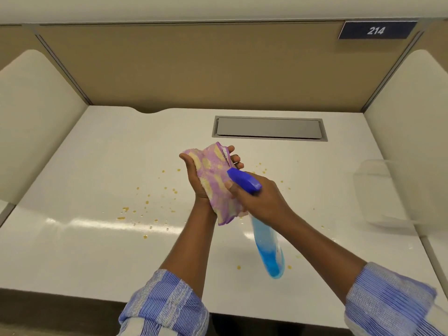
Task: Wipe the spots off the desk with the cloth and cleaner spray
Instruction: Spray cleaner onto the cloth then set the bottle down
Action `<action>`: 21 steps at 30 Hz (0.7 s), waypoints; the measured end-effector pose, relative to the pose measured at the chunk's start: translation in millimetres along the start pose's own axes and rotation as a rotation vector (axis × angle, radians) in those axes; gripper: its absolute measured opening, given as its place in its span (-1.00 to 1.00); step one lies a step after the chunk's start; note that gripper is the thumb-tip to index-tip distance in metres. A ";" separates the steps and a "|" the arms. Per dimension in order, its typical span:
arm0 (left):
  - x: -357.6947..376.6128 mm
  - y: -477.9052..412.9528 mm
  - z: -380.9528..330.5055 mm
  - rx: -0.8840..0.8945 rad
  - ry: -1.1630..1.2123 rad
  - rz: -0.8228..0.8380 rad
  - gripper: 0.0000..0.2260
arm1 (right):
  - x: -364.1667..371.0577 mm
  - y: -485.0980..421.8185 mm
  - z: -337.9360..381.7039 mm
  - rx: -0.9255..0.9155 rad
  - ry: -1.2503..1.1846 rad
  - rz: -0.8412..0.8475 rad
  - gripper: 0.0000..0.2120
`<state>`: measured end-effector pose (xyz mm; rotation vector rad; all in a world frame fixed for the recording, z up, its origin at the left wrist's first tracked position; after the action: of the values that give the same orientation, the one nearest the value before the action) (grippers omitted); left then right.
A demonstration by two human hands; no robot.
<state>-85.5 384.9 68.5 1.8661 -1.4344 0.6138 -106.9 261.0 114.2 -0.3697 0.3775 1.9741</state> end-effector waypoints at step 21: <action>63.1 1.9 141.1 -0.327 -0.017 0.186 0.03 | -321.3 127.9 -181.4 0.139 -0.061 -0.978 -0.75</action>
<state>-76.0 237.4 23.4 1.4986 -1.6236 0.4210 -75.8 -127.9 97.7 -0.3170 0.2222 0.9954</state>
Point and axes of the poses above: each hand's wrist, its own y-axis away from the middle knuckle, its own x-axis out of the palm, z = x × y, the point moved 10 cm from there along -y, towards the middle knuckle, and after that the axes turned 3 degrees about y, right-handed, at the moved point
